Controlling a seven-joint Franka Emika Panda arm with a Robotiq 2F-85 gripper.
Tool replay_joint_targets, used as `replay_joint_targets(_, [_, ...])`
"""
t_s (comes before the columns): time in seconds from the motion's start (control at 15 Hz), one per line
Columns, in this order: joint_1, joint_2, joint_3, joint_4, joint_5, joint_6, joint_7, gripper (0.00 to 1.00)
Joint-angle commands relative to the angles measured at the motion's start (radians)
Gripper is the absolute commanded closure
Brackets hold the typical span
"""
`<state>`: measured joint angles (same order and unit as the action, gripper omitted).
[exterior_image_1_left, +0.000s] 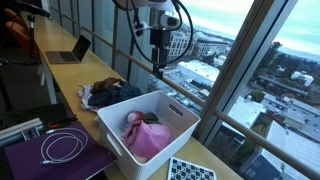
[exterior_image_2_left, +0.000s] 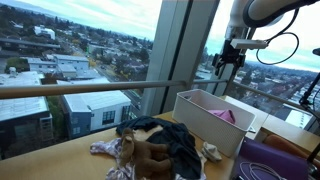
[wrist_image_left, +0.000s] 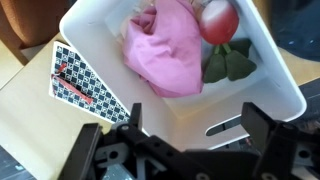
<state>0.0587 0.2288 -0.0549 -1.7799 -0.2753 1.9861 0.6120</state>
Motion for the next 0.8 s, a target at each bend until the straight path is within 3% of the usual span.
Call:
replay_joint_targets(0.0, [0.049, -0.023, 0.029, -0.020, -0.012, 0.000, 0.051, 0.00])
replay_joint_targets(0.47, [0.219, 0.143, 0.167, 0.047, 0.014, 0.141, 0.148, 0.00])
replay_joint_targets(0.73, [0.294, 0.273, 0.180, 0.109, 0.019, 0.227, 0.137, 0.00])
